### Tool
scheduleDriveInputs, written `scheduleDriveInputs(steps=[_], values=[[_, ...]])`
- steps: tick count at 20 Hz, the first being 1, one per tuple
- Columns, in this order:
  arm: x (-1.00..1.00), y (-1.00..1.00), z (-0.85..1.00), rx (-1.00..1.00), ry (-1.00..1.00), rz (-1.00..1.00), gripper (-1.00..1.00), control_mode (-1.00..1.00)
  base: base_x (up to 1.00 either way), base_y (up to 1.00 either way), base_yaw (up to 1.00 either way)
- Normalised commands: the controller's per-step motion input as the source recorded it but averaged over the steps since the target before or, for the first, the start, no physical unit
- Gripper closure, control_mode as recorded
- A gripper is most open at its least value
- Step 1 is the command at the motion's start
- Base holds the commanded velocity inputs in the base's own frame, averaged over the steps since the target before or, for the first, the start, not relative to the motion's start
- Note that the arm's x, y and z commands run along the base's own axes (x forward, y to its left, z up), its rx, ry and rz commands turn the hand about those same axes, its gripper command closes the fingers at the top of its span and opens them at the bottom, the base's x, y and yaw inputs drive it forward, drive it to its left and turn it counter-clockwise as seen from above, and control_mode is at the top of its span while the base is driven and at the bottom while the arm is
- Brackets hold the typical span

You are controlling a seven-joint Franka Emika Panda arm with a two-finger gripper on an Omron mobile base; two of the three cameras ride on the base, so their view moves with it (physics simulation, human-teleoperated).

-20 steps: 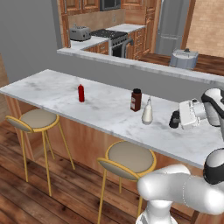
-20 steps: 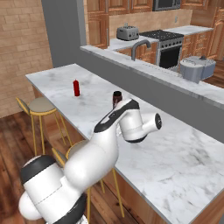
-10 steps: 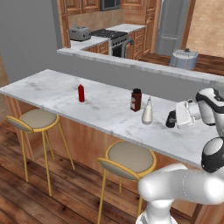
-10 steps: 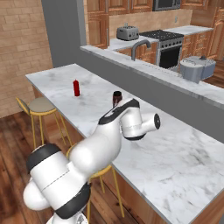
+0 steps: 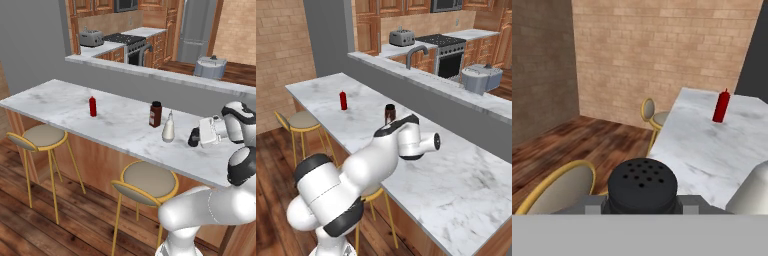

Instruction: Move the oil and vinegar bottle and shaker from the cabinet to the dining counter.

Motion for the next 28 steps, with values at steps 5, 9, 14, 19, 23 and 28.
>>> scheduleDriveInputs(steps=[5,9,14,19,23,28], values=[[0.07,-0.06,-0.19,0.03,0.00,0.02,1.00,-1.00,0.00,0.00,0.00],[0.06,-0.05,-0.19,0.01,0.00,0.04,1.00,-1.00,0.00,0.00,0.00],[0.11,-0.02,-0.14,0.00,0.00,0.04,1.00,-1.00,0.00,0.00,0.00],[0.17,-0.02,-0.13,0.00,0.00,0.04,1.00,-1.00,0.00,0.00,0.00],[0.20,-0.01,-0.07,0.00,0.00,0.04,1.00,-1.00,0.00,0.00,0.00],[0.22,-0.03,-0.08,0.00,0.00,0.02,1.00,-1.00,0.00,0.00,0.00]])
